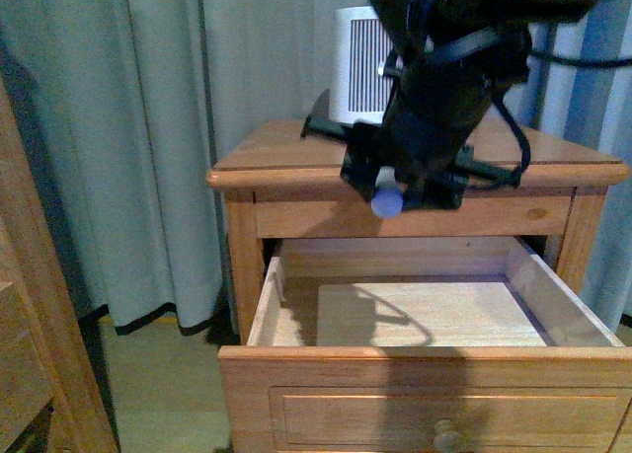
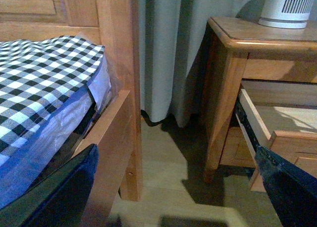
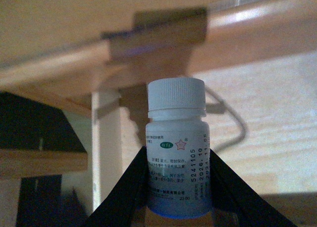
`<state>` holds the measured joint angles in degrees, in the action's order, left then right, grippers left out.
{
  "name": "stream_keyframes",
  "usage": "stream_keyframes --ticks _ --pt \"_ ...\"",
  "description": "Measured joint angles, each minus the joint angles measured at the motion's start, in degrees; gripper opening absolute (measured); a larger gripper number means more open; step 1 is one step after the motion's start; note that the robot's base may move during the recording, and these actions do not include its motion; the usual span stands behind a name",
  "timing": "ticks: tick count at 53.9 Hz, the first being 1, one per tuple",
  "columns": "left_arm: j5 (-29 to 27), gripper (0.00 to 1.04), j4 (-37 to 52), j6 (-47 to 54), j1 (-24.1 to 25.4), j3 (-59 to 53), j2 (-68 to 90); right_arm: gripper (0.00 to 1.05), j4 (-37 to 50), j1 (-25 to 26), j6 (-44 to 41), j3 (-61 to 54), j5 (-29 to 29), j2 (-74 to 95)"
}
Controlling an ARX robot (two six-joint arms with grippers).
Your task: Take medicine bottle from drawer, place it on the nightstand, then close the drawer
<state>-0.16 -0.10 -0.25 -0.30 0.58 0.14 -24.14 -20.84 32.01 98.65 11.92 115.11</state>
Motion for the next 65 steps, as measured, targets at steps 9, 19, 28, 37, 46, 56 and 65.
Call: stream_keyframes --ticks 9,19,28,37,46,56,65 --pt "0.0 0.98 0.0 0.0 0.0 0.0 0.0 0.29 -3.96 3.93 -3.43 11.78 2.1 1.73" --pt "0.0 0.98 0.0 0.0 0.0 0.0 0.0 0.29 -7.89 9.79 -8.17 25.38 5.77 9.35" --pt "0.0 0.98 0.0 0.0 0.0 0.0 0.0 0.29 -10.1 13.49 -11.45 34.58 8.63 17.42" --pt "0.0 0.98 0.0 0.0 0.0 0.0 0.02 0.29 -9.92 15.23 -13.99 38.95 9.55 21.77" --pt "0.0 0.98 0.0 0.0 0.0 0.0 0.02 0.5 -6.27 15.63 -16.15 38.82 9.64 22.43" --pt "0.0 0.98 0.0 0.0 0.0 0.0 0.0 0.83 -2.91 15.43 -16.81 35.67 7.76 21.14" --pt "0.0 0.98 0.0 0.0 0.0 0.0 0.02 0.97 5.73 14.84 -16.61 21.4 7.21 11.21"
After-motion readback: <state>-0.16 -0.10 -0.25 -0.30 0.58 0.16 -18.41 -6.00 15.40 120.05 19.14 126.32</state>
